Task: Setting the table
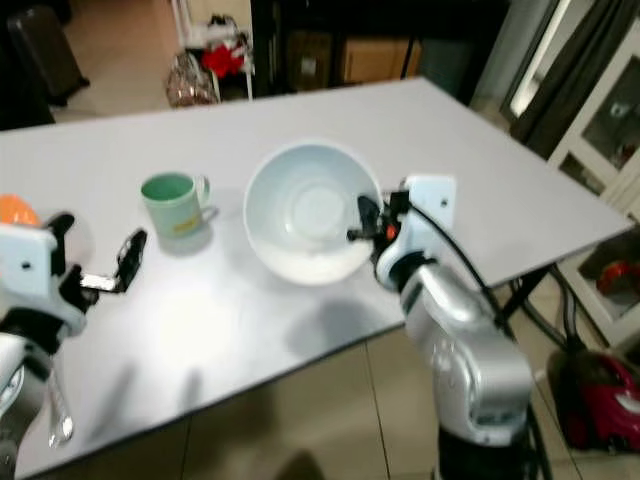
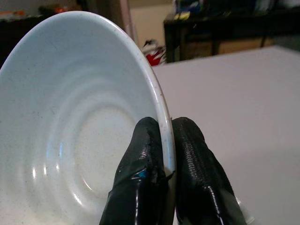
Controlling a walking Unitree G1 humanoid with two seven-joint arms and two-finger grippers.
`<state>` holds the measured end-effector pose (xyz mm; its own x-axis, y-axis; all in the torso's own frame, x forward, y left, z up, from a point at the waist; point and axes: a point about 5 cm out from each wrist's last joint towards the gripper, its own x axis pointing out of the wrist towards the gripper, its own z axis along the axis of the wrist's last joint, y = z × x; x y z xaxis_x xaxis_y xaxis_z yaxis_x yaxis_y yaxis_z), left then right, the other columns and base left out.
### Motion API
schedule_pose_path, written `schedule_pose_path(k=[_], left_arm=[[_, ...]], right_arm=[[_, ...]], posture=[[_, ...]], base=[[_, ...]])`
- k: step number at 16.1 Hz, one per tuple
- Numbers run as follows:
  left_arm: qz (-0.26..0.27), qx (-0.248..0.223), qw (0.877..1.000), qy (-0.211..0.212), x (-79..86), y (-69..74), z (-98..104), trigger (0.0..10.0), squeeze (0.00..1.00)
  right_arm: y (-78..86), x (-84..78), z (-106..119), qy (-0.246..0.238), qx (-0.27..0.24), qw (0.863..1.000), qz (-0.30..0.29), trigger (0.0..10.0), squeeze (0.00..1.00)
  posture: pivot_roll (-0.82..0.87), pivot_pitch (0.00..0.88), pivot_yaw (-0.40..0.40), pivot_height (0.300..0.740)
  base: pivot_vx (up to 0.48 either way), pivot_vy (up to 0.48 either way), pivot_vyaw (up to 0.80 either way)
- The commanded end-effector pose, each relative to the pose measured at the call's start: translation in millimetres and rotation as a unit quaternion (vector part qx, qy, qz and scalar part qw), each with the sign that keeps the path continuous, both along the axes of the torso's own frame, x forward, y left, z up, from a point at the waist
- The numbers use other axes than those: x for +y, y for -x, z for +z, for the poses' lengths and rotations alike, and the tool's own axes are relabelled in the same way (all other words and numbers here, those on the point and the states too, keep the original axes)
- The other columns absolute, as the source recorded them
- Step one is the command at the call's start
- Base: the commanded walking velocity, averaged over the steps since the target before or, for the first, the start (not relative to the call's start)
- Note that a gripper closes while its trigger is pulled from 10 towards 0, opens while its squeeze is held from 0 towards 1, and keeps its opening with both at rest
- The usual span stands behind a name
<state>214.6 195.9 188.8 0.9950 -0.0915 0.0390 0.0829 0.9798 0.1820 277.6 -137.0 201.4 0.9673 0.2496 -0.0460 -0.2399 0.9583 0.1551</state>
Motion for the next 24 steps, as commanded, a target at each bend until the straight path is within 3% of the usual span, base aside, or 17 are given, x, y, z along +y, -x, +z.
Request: schedule_pose_path(k=[1, 5, 9, 12, 15, 18, 19, 21, 24], left_arm=[[-0.022, 0.001, 1.000, 0.007, -8.7, 1.2, 0.9, 10.0, 0.00], [-0.049, 0.006, 0.999, 0.007, -14.4, -2.8, 2.3, 10.0, 0.00], [-0.049, 0.007, 0.999, -0.002, -9.1, -2.4, 4.5, 10.0, 0.00], [-0.054, 0.002, 0.999, 0.006, -7.7, -5.3, 7.9, 10.0, 0.00], [-0.094, 0.005, 0.996, 0.000, -11.7, -6.2, 11.8, 10.0, 0.00], [-0.141, 0.006, 0.990, -0.002, -17.5, -9.0, 17.5, 10.0, 0.00], [-0.164, 0.008, 0.986, -0.011, -21.6, -13.6, 20.9, 10.0, 0.00], [-0.203, 0.019, 0.979, -0.013, -27.2, -11.7, 24.4, 10.0, 0.00], [-0.237, 0.060, 0.970, -0.011, -31.4, 8.2, 18.8, 10.0, 0.00]], right_arm=[[-1.1, -13.2, 2.4, -0.002, -0.010, 1.000, -0.029, 10.0, 0.00], [-6.3, -14.6, 5.0, -0.013, -0.010, 0.999, -0.033, 10.0, 0.00], [-17.3, -10.9, 0.0, 0.001, 0.006, 1.000, -0.014, 10.0, 0.00], [-38.4, -9.1, -3.0, 0.006, 0.024, 0.999, -0.024, 10.0, 0.00], [-83.8, -6.6, -9.6, -0.059, 0.070, 0.995, -0.040, 10.0, 0.00], [-117.3, -6.5, -15.7, -0.106, 0.117, 0.985, -0.062, 10.0, 0.00], [-125.6, 0.1, -12.2, -0.128, 0.129, 0.982, -0.049, 10.0, 0.00], [-134.3, 8.7, -5.6, -0.134, 0.136, 0.981, -0.042, 10.0, 0.00], [-140.6, 15.5, 2.1, -0.139, 0.135, 0.980, -0.043, 10.0, 0.00]], posture=[[-0.03, 0.049, -0.028, 0.740], [-0.03, 0.055, -0.010, 0.740], [-0.01, 0.055, -0.006, 0.740], [-0.01, 0.056, -0.002, 0.740], [0.00, 0.066, 0.008, 0.740], [0.05, 0.100, 0.005, 0.740], [0.06, 0.123, 0.009, 0.740], [0.08, 0.167, 0.017, 0.740], [0.11, 0.225, 0.005, 0.740]], base=[[0.292, 0.000, 0.00], [0.296, 0.000, 0.00], [0.292, 0.000, 0.00], [0.000, 0.000, 0.00], [0.000, 0.000, 0.00], [0.000, 0.000, 0.00], [0.000, 0.000, 0.00], [0.000, 0.000, 0.00], [0.000, 0.000, 0.00]])
